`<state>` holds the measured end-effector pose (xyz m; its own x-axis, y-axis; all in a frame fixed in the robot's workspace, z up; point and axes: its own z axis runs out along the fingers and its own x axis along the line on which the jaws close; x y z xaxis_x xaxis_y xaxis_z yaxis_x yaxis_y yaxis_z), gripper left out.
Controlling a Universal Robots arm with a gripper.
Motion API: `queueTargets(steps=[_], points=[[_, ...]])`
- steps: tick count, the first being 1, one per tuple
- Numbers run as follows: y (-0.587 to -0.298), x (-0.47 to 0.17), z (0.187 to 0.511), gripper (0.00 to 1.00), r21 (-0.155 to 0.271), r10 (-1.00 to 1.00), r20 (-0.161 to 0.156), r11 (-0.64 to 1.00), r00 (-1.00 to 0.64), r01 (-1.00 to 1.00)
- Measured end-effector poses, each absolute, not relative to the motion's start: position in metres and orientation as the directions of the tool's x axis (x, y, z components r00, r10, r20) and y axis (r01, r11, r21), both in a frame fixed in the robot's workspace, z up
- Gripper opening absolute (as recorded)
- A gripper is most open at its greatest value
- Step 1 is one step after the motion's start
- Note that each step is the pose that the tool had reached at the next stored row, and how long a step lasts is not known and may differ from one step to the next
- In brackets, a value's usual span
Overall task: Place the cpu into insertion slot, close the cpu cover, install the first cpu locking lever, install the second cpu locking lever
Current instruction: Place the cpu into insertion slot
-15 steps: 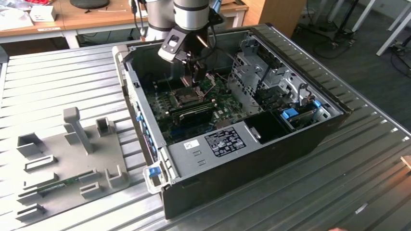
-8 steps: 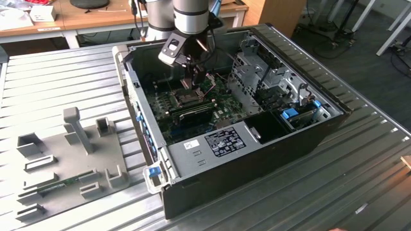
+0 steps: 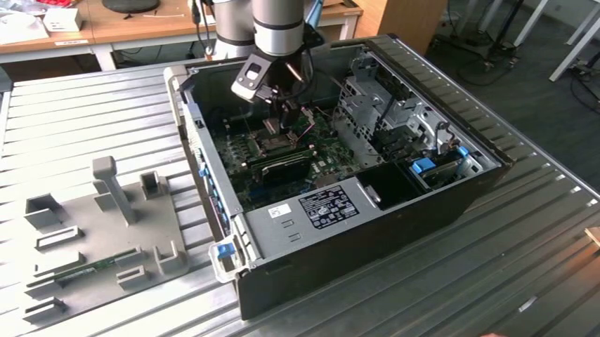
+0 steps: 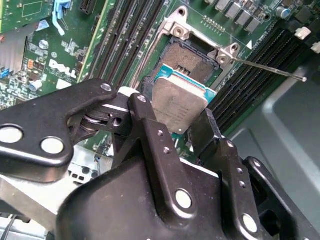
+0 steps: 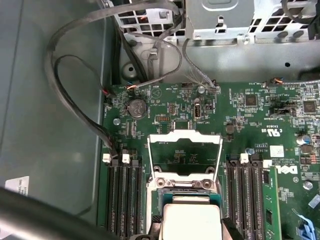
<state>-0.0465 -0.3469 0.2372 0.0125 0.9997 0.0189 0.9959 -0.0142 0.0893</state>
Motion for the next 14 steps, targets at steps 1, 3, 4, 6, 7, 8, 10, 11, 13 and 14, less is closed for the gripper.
queueTargets(steps=[1,3,4,6,7,8,10,11,13,14], points=[[-0.3470,-0.0471,0.2368,0.54,0.089,1.000,0.019,-0.014,0.013,0.996],[-0.3470,-0.0489,0.2360,0.54,0.089,1.000,0.019,-0.014,0.012,0.996],[-0.3469,-0.0499,0.2355,0.54,0.089,1.000,0.019,-0.014,0.012,0.996],[-0.3469,-0.0502,0.2350,0.54,0.089,1.000,0.019,-0.014,0.012,0.996],[-0.3469,-0.0502,0.2350,0.54,0.089,1.000,0.019,-0.014,0.012,0.996],[-0.3470,-0.0502,0.2351,0.54,0.089,1.000,0.019,-0.014,0.012,0.996],[-0.3469,-0.0502,0.2349,0.54,0.089,1.000,0.019,-0.014,0.012,0.996],[-0.3469,-0.0502,0.2349,0.54,0.089,1.000,0.019,-0.014,0.012,0.996],[-0.3469,-0.0502,0.2332,0.54,0.089,1.000,0.019,-0.014,0.012,0.996],[-0.3469,-0.0502,0.2319,0.54,0.089,1.000,0.019,-0.014,0.012,0.996]])
